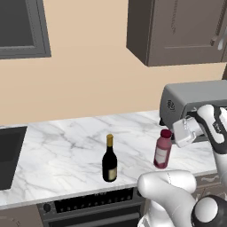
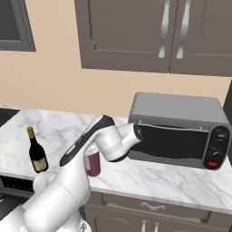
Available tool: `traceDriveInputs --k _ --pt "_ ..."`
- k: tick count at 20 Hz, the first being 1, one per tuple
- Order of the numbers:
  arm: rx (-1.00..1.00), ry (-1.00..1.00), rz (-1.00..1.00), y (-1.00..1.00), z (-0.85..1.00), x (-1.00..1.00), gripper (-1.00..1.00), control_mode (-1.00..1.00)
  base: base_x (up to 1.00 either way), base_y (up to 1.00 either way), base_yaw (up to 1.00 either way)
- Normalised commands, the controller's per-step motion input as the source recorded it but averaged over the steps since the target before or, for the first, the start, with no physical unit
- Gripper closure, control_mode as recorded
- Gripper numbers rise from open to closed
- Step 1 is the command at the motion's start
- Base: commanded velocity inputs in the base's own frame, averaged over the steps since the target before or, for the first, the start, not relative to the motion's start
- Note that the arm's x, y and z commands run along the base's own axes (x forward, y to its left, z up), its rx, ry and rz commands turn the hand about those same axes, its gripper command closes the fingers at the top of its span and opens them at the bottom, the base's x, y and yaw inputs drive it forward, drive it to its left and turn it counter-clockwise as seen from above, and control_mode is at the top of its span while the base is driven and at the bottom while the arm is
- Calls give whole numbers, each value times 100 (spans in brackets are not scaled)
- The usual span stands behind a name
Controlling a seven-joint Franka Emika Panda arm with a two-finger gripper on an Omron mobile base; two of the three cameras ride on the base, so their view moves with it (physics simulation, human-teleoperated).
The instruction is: There is a wine glass and glass cup on the dining counter. Place the wine bottle next to the wine glass and the juice bottle next to the glass cup.
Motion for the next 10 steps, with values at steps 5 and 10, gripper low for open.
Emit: traceDriveInputs --k 5,10 --pt "5 6 0 1 0 0 -100 -100 0 0 0" --pt "8 4 0 0 0 0 -100 -100 0 0 0"
